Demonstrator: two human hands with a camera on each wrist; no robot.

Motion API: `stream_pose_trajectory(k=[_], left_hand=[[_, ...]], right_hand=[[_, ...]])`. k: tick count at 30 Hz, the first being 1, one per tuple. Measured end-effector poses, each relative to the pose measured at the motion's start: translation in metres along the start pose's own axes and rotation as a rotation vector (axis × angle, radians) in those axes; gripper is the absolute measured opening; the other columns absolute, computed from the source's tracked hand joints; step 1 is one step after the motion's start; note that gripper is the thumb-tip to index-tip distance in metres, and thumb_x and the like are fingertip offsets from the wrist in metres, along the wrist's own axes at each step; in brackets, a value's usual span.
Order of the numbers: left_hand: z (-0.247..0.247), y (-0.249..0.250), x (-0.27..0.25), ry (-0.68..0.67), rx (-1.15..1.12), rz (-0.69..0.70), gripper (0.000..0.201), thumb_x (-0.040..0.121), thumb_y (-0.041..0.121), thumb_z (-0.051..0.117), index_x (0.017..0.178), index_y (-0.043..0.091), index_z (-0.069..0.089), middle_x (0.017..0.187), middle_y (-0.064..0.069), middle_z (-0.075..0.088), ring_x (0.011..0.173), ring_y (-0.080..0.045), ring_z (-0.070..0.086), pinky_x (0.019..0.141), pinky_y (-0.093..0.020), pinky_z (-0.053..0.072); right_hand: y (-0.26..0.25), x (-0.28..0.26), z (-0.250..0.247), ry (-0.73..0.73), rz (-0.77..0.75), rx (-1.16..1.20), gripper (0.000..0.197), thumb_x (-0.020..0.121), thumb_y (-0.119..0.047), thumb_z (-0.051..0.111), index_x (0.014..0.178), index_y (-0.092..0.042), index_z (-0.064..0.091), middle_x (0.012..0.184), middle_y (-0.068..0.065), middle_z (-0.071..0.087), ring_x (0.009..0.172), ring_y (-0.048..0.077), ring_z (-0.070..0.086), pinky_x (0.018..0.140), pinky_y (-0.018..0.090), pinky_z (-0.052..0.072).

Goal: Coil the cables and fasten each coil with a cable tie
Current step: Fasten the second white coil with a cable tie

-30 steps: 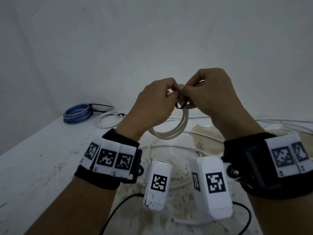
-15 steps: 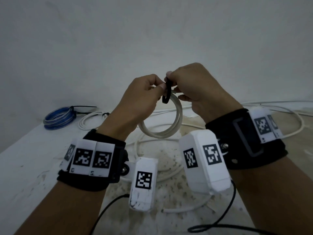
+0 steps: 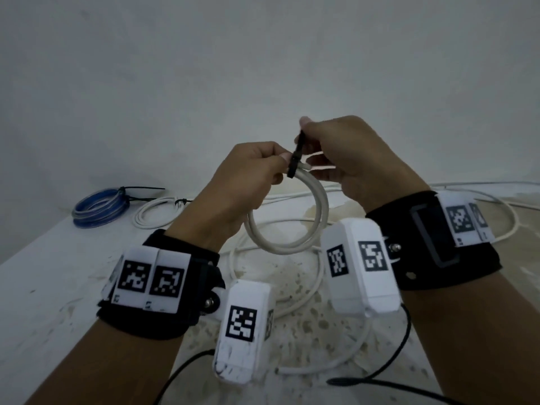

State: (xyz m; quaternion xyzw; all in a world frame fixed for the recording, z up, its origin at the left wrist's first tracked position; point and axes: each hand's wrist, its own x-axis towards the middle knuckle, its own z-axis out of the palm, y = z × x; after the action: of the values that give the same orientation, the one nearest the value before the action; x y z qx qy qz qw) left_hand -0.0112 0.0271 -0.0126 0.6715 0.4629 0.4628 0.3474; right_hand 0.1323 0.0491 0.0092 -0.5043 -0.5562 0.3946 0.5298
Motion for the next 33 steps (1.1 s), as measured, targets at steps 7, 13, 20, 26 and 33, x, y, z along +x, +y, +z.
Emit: stream_pose_trajectory(k=[7,13,20,26,33], left_hand=[[0.000,-0.004,0.005,0.114,-0.053,-0.084,0.028,0.097,0.017,0.052,0.073,0.018,0.068,0.043,0.013,0.040,0.034,-0.004,0.029,0.041,-0.020,0.021],[0.001,-0.001,0.003,0.097,-0.041,-0.064,0.016,0.097,0.016,0.053,0.086,0.015,0.065,0.054,0.008,0.046,0.034,-0.003,0.036,0.041,-0.020,0.025],[0.000,0.004,0.000,0.076,-0.022,0.009,0.013,0.098,0.017,0.053,0.099,0.015,0.065,0.052,0.016,0.051,0.041,0.000,0.046,0.043,-0.012,0.032],[0.002,0.008,-0.002,0.080,-0.017,-0.001,0.008,0.098,0.018,0.053,0.099,0.018,0.061,0.062,0.008,0.051,0.039,0.000,0.045,0.042,-0.012,0.030],[0.002,0.008,-0.003,0.080,0.072,0.018,0.006,0.098,0.020,0.053,0.097,0.022,0.059,0.064,0.005,0.054,0.045,-0.001,0.042,0.044,-0.015,0.033]], right_hand=[[0.001,-0.002,0.006,-0.089,-0.165,-0.133,0.022,0.093,-0.019,0.065,0.073,-0.011,0.059,0.078,0.005,0.071,0.071,0.019,0.070,0.071,0.040,0.061],[0.002,-0.002,0.011,-0.005,-0.241,-0.286,0.024,0.097,-0.017,0.059,0.088,0.005,0.061,0.086,0.012,0.069,0.071,0.028,0.072,0.061,0.040,0.062],[0.003,-0.004,0.009,-0.008,-0.142,-0.111,0.021,0.097,-0.011,0.058,0.088,0.008,0.062,0.083,0.018,0.065,0.054,0.021,0.067,0.048,0.030,0.058],[0.006,0.000,0.010,0.031,-0.173,-0.169,0.023,0.095,-0.012,0.061,0.074,-0.004,0.058,0.077,0.014,0.064,0.049,0.020,0.067,0.046,0.031,0.056],[0.013,-0.001,0.014,0.026,-0.157,-0.137,0.019,0.096,-0.015,0.060,0.091,0.003,0.063,0.074,0.013,0.064,0.039,0.008,0.060,0.039,0.021,0.047]])
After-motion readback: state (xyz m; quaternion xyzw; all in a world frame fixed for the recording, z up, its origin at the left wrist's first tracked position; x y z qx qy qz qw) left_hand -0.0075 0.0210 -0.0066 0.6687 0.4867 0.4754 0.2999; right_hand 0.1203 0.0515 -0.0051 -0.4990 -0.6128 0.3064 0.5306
